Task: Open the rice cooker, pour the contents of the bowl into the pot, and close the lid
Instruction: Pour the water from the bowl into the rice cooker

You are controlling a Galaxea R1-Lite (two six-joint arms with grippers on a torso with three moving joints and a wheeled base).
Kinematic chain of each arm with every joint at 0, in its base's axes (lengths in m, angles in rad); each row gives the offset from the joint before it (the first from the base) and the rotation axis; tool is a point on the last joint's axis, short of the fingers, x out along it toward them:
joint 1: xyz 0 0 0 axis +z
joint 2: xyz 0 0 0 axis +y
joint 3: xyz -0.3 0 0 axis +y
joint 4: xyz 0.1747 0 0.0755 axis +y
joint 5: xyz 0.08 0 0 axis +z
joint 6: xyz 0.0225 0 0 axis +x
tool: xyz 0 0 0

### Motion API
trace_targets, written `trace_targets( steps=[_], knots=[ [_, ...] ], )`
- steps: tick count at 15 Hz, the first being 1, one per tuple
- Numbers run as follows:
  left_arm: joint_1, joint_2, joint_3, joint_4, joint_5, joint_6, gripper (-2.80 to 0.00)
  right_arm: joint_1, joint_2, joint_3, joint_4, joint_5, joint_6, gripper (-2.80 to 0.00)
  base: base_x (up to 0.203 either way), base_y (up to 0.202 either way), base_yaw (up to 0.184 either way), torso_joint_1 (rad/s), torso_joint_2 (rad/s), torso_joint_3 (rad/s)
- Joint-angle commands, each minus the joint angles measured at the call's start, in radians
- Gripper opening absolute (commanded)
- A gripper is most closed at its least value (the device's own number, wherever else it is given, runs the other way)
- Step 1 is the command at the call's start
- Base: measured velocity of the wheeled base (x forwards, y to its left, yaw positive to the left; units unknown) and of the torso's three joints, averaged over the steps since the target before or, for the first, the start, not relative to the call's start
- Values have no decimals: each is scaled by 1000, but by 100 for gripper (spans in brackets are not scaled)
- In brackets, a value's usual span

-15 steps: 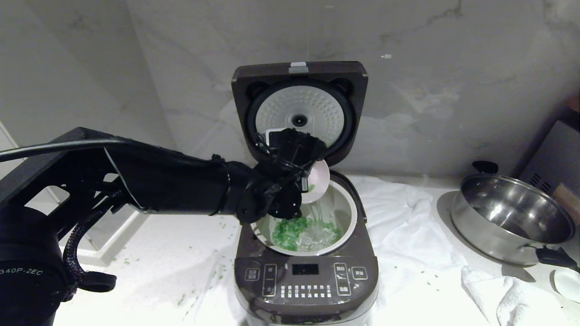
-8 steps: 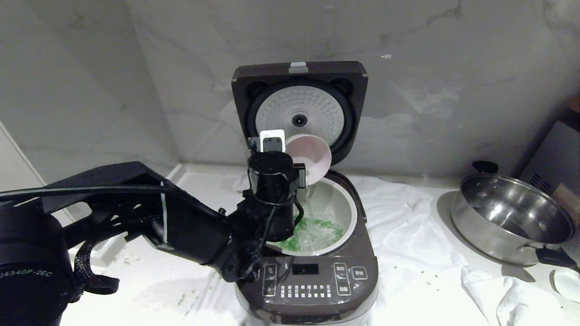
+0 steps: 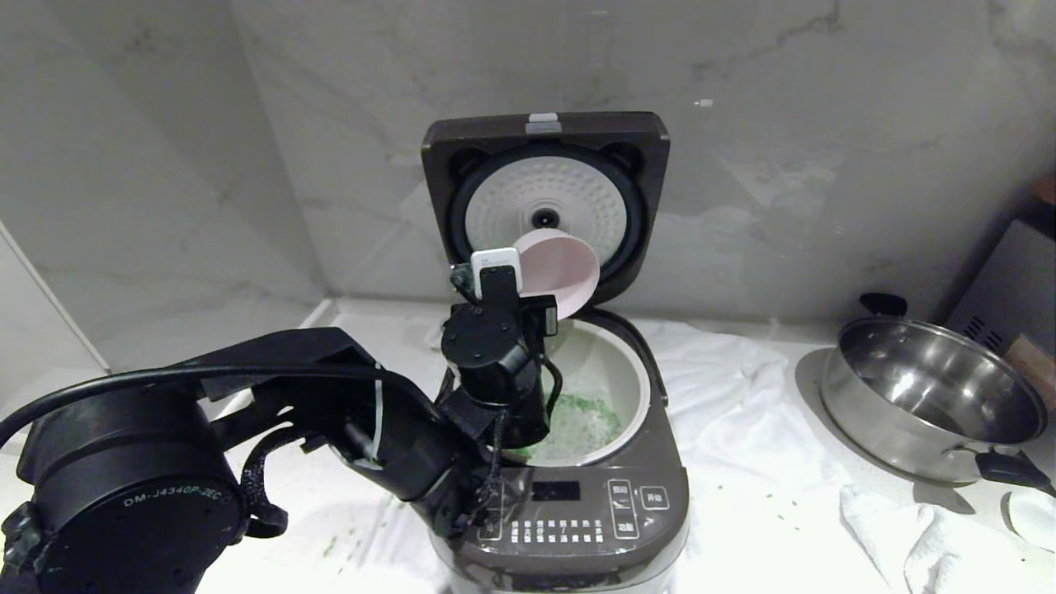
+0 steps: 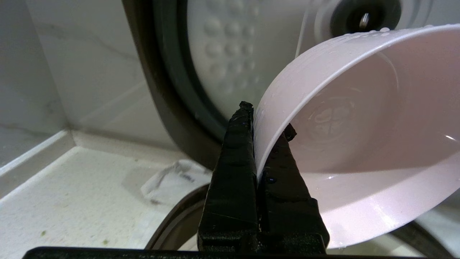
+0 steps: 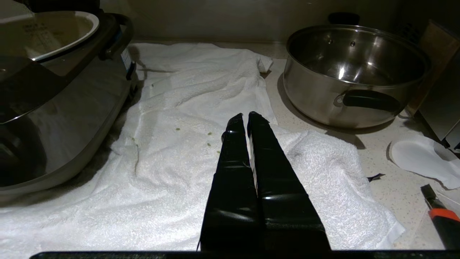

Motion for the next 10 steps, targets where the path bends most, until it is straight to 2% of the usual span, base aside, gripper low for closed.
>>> trace_targets(
  steps=[1, 6, 10],
  knots=[
    [4, 10, -19, -9, 9, 1, -280, 0, 0, 2, -1, 0, 0, -280, 0, 0, 0, 0, 0, 0],
    [5, 6, -4, -9, 9, 12, -280, 0, 0, 2, 0, 0, 0, -280, 0, 0, 0, 0, 0, 0],
    [8, -75, 101, -9, 6, 13, -280, 0, 0, 2, 0, 0, 0, -280, 0, 0, 0, 0, 0, 0]
  ],
)
